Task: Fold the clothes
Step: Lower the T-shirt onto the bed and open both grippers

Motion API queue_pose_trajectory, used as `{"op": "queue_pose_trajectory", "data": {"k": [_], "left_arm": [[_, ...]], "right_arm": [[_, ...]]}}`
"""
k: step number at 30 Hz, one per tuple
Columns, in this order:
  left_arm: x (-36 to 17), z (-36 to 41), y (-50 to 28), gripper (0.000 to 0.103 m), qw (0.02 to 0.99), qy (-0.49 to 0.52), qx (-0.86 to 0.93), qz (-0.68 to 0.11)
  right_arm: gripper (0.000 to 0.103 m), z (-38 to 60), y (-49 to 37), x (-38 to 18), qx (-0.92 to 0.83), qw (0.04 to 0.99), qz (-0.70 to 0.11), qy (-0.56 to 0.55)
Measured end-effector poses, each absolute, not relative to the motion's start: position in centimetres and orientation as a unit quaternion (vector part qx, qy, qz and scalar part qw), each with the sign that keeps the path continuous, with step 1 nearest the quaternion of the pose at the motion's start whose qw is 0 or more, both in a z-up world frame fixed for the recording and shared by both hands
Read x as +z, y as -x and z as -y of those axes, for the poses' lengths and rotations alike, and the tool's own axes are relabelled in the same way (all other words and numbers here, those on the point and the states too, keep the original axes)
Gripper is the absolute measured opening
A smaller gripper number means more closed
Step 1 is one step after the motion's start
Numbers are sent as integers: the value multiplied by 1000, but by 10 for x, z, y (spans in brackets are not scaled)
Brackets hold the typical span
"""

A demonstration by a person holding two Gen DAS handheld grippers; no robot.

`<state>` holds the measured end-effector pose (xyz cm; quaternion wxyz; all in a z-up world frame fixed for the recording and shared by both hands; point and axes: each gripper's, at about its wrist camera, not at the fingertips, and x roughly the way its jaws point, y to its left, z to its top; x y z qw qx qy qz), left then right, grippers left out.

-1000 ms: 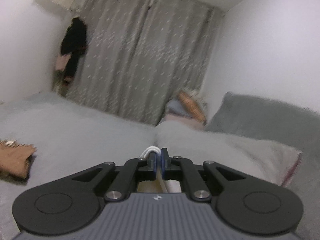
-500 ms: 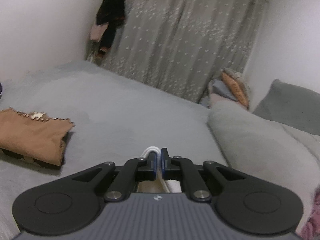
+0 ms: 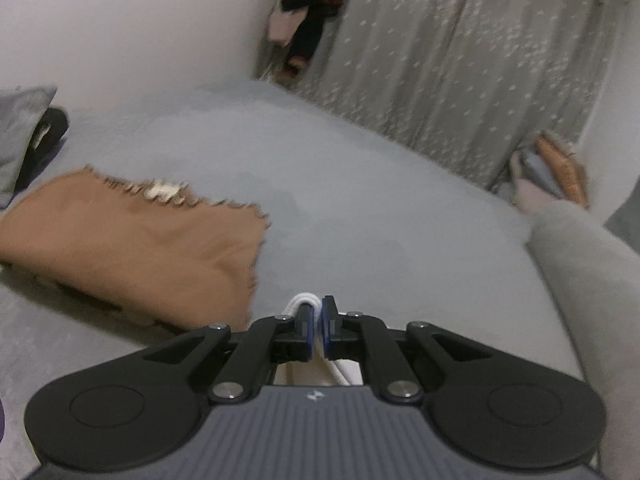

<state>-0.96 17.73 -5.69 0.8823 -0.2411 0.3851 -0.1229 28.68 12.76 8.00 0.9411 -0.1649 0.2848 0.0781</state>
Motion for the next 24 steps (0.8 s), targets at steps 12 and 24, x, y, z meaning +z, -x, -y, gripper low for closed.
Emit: {"op": "queue_pose_trajectory", "data": {"k": [12, 24], "left_arm": [[-51, -186, 7, 66, 889, 212, -109, -391], [-24, -143, -73, 81, 906, 136, -162, -365]], "right_arm": [[53, -103, -277, 64, 91, 932, -324, 136], [64, 52, -245, 67, -36, 930, -347, 119]]}}
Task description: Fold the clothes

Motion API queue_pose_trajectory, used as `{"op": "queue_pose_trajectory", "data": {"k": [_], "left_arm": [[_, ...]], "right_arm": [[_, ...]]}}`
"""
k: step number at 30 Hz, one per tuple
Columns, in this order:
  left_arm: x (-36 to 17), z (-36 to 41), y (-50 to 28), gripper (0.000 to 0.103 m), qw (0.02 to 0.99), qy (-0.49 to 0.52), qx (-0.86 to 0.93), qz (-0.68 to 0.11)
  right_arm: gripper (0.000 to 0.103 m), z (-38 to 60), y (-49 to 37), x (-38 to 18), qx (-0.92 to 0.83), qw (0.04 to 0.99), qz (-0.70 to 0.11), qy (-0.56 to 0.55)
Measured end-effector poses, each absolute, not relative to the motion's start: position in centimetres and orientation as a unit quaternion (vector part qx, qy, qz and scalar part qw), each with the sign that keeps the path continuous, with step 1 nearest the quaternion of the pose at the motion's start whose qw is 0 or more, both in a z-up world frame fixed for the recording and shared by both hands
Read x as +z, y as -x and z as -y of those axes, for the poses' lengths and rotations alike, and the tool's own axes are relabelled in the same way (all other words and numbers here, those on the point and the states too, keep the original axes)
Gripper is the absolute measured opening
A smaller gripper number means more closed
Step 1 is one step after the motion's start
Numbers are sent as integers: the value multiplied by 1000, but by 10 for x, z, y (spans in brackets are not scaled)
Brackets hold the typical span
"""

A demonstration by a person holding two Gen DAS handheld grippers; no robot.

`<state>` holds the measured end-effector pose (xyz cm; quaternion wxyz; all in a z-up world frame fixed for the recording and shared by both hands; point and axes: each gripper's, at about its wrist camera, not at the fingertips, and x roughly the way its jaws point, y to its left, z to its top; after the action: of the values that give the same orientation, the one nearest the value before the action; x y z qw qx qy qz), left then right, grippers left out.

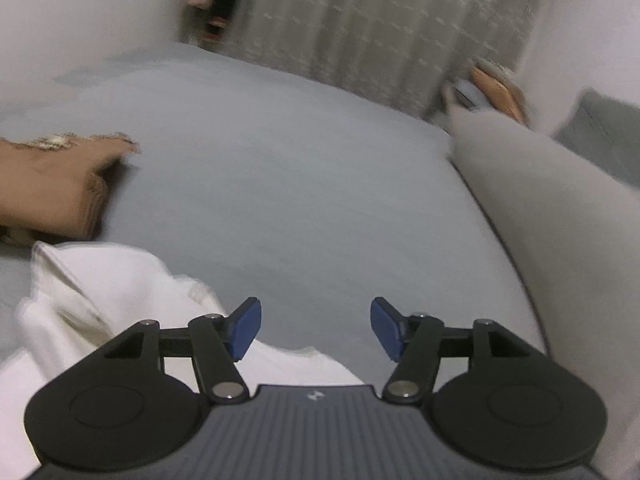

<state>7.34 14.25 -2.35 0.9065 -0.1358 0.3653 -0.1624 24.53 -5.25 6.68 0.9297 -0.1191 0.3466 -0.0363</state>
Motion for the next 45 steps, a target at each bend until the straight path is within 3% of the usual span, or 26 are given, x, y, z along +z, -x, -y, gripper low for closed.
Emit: {"op": "queue_pose_trajectory", "data": {"k": [13, 19, 22, 23, 24, 26, 29, 32, 41, 45], "left_arm": [[-33, -115, -208, 80, 913, 126, -103, -375], [-45, -115, -241, 66, 911, 143, -71, -379], [-49, -113, -250, 55, 910, 153, -69, -380], [-50, -112, -251, 47, 910, 156, -71, -378], [-51, -111, -252, 41, 910, 160, -72, -376], [-51, -108, -254, 28, 910, 166, -75, -372], [-46, -101, -251, 17, 919, 165, -66, -352], [-36, -95, -244, 13, 932, 162, -65, -316], [-19, -80, -224, 10, 958, 151, -70, -234], [-34, -83, -239, 13, 945, 155, -64, -282]], "right_arm": [[65, 192, -210, -4, -107, 901, -421, 2], [62, 215, -198, -39, -59, 888, -442, -114], [56, 205, -191, -48, -45, 892, -436, -113], [44, 202, -188, -47, -37, 893, -434, -112], [24, 199, -186, -47, -29, 894, -432, -111], [3, 196, -184, -46, 3, 888, -440, -136], [2, 190, -180, -34, -15, 898, -430, -95], [2, 194, -181, -7, -47, 919, -390, -42], [0, 208, -217, 64, -201, 932, -271, 134], [1, 236, -224, 63, -182, 936, -293, 66]]}}
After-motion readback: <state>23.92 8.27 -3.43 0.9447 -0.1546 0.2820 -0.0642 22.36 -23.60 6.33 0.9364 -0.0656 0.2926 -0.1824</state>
